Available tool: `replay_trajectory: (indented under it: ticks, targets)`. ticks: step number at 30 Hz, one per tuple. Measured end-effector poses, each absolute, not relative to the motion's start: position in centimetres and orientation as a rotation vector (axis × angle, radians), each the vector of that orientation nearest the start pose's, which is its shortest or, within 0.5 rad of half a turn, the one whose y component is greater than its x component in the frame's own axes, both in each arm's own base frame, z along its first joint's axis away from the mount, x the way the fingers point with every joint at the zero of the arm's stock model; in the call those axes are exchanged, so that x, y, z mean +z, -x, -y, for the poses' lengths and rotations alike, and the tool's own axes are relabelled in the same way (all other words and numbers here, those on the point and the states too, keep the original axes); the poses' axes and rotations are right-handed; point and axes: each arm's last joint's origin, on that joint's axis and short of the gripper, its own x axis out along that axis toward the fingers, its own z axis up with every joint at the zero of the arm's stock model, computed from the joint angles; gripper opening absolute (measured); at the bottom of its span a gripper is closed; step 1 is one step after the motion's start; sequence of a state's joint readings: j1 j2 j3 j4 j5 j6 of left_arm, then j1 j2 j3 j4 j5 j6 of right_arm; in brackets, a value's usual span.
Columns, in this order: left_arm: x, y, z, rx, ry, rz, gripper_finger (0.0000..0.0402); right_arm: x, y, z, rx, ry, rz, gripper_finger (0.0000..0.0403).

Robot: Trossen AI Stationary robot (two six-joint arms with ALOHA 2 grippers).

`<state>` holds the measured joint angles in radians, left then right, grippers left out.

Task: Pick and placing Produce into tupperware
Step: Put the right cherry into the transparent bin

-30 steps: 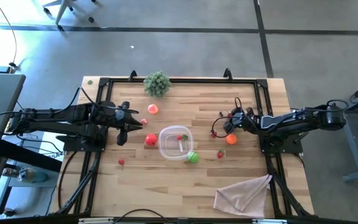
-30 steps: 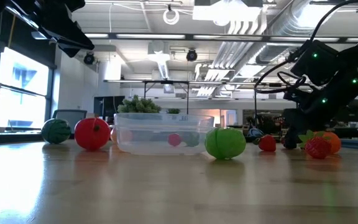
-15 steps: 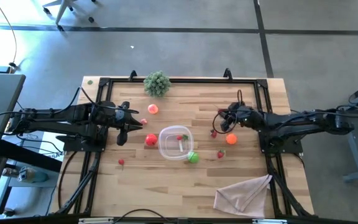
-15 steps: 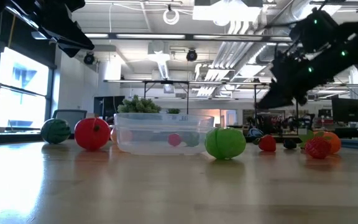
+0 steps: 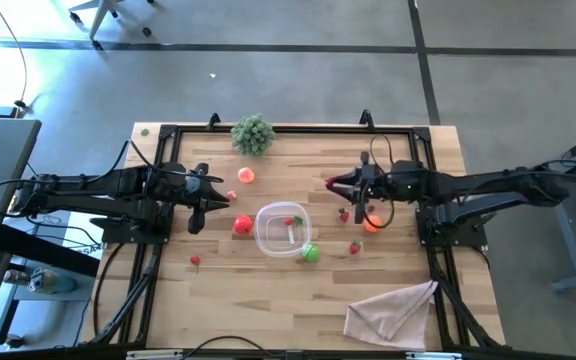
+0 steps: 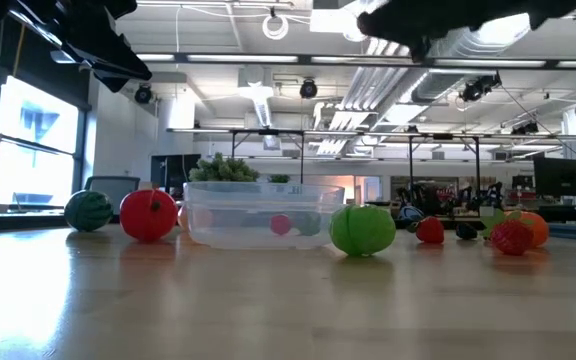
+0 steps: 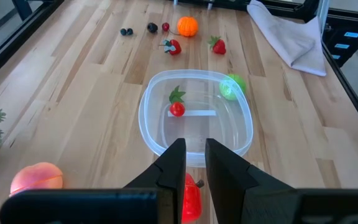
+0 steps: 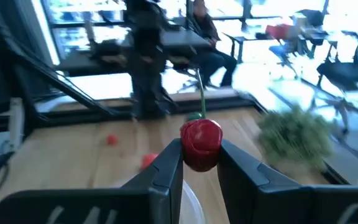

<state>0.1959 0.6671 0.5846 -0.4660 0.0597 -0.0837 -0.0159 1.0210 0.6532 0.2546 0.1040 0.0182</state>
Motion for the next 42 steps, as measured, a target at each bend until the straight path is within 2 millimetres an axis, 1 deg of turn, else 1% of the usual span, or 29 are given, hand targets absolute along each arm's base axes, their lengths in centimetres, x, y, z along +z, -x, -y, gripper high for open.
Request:
replay_trajectory:
  ticks: [2,4,7,10,13,16,19,23,28,34,42]
  targets:
    - [25.6,-14.2,-2.6,0.156,0.151,-0.539,0.0051,28.9,-23.9,0.1,-0.096,0.010,-0.121,0.0071]
    - [25.6,-14.2,-2.6,0.156,0.152,-0.539,0.0051,28.8,-25.4,-0.3,-0.080,0.018,-0.148,0.0071]
    - [25.6,-14.2,-2.6,0.156,0.152,-0.539,0.0051,27.8,-27.9,-0.7,-0.059,0.037,-0.212,0.0071]
    - [25.6,-14.2,-2.6,0.156,0.152,-0.539,0.0051,26.3,-30.5,-0.9,-0.038,0.047,-0.288,0.0071]
    - [25.6,-14.2,-2.6,0.156,0.152,-0.539,0.0051,24.2,-32.8,-0.9,-0.024,0.043,-0.394,0.0071]
    - [25.6,-14.2,-2.6,0.156,0.152,-0.539,0.0051,22.0,-34.6,-1.0,-0.017,0.023,-0.505,0.0071]
    - [25.6,-14.2,-2.6,0.156,0.152,-0.539,0.0051,20.1,-36.0,-1.0,-0.023,0.003,-0.618,0.0071]
    - [25.6,-14.2,-2.6,0.156,0.152,-0.539,0.0051,17.8,-37.1,-1.1,-0.034,-0.019,-0.756,0.0071]
    - [25.6,-14.2,-2.6,0.156,0.152,-0.539,0.0051,16.4,-37.7,-1.1,-0.049,-0.010,-0.835,0.0071]
    - [25.6,-14.2,-2.6,0.156,0.152,-0.540,0.0051,16.1,-37.6,-0.7,-0.103,0.017,-0.863,0.0071]
    - [25.6,-14.2,-2.6,0.156,0.152,-0.539,0.0051,16.0,-37.5,0.8,-0.144,0.008,-0.883,0.0071]
